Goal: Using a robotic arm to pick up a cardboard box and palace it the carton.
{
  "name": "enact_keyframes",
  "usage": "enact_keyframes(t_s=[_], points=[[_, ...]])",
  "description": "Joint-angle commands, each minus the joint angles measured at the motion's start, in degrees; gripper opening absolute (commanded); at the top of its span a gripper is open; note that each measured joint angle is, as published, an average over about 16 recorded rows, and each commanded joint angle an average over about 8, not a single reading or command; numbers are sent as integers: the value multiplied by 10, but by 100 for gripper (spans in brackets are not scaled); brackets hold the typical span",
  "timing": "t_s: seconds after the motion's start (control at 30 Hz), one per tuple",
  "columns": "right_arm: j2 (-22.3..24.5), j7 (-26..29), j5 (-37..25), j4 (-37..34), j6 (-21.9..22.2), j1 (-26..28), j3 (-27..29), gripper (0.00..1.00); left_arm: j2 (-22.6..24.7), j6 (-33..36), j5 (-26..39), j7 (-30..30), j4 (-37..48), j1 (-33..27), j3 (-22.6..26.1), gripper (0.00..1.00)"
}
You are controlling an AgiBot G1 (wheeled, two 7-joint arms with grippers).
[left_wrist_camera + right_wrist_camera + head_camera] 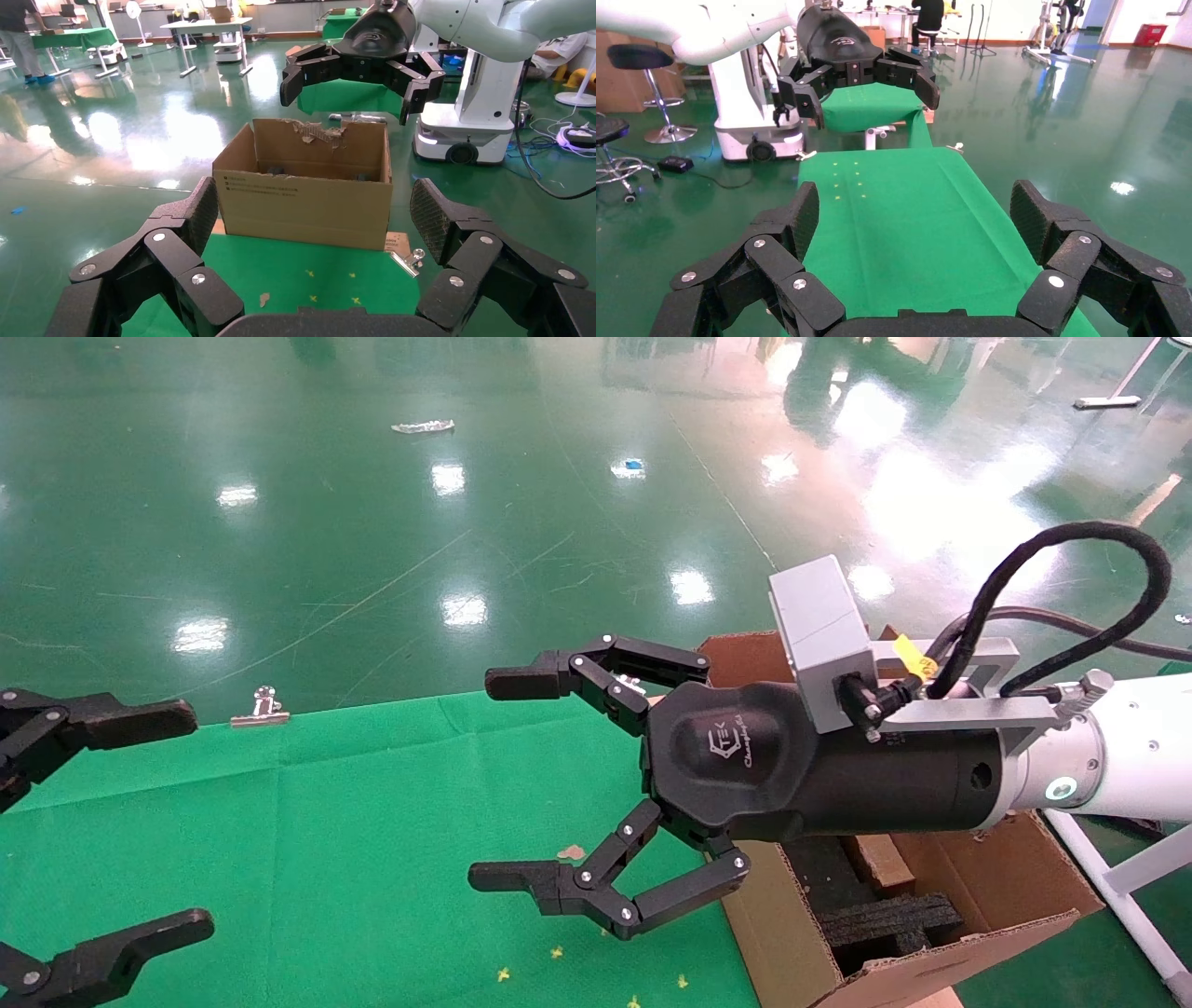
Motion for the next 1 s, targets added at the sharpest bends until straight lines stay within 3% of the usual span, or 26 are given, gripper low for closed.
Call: enact_keyframes(t_s=[0.03, 1.0], points=[[0, 0, 0, 0, 0, 0, 0, 100, 0, 0, 0, 0, 0, 0, 0, 100], [0, 0, 0, 0, 0, 0, 0, 100, 0, 0, 0, 0, 0, 0, 0, 100]])
